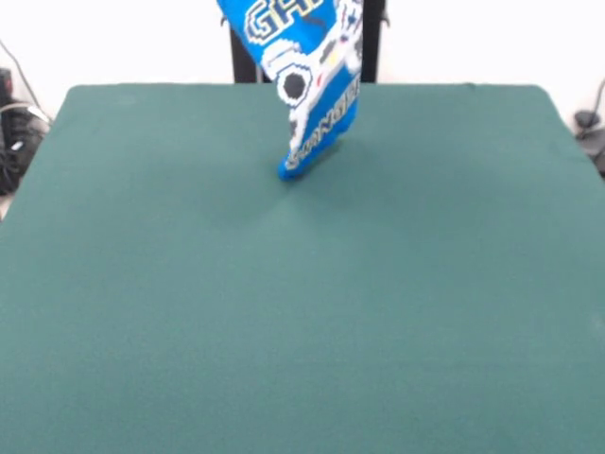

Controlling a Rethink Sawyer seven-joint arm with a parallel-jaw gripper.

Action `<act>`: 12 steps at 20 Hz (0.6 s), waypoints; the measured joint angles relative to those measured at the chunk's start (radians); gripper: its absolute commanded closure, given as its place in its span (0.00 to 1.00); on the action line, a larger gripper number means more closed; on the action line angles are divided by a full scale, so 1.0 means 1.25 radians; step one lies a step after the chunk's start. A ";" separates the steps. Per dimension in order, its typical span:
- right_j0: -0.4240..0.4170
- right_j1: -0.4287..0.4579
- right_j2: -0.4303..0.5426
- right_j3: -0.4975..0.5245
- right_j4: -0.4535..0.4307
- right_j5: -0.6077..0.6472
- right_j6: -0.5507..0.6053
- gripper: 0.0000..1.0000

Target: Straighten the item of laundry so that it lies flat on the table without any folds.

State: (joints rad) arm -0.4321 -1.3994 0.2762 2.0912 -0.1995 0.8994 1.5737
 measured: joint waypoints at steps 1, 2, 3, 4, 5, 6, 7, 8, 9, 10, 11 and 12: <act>0.008 -0.012 0.000 0.000 0.006 0.024 0.000 1.00; 0.011 -0.016 0.000 0.000 0.007 0.030 0.000 1.00; 0.014 -0.019 0.000 0.000 0.009 0.037 0.000 1.00; 0.022 -0.030 0.000 0.000 0.015 0.054 0.000 1.00; 0.028 -0.037 0.000 -0.002 0.019 0.065 0.000 1.00; 0.031 -0.039 0.000 -0.003 0.020 0.070 0.000 1.00; 0.034 -0.042 0.000 -0.004 0.022 0.075 0.000 1.00; 0.047 -0.049 0.000 -0.013 0.027 0.094 0.000 1.00; 0.051 -0.049 0.000 -0.016 0.027 0.099 0.000 1.00; 0.056 -0.050 0.000 -0.020 0.027 0.106 0.000 1.00; 0.059 -0.049 0.000 -0.022 0.027 0.109 0.000 1.00; 0.065 -0.049 0.001 -0.027 0.027 0.114 0.000 1.00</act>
State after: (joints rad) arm -0.3509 -1.4607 0.2771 2.0570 -0.1653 1.0416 1.5737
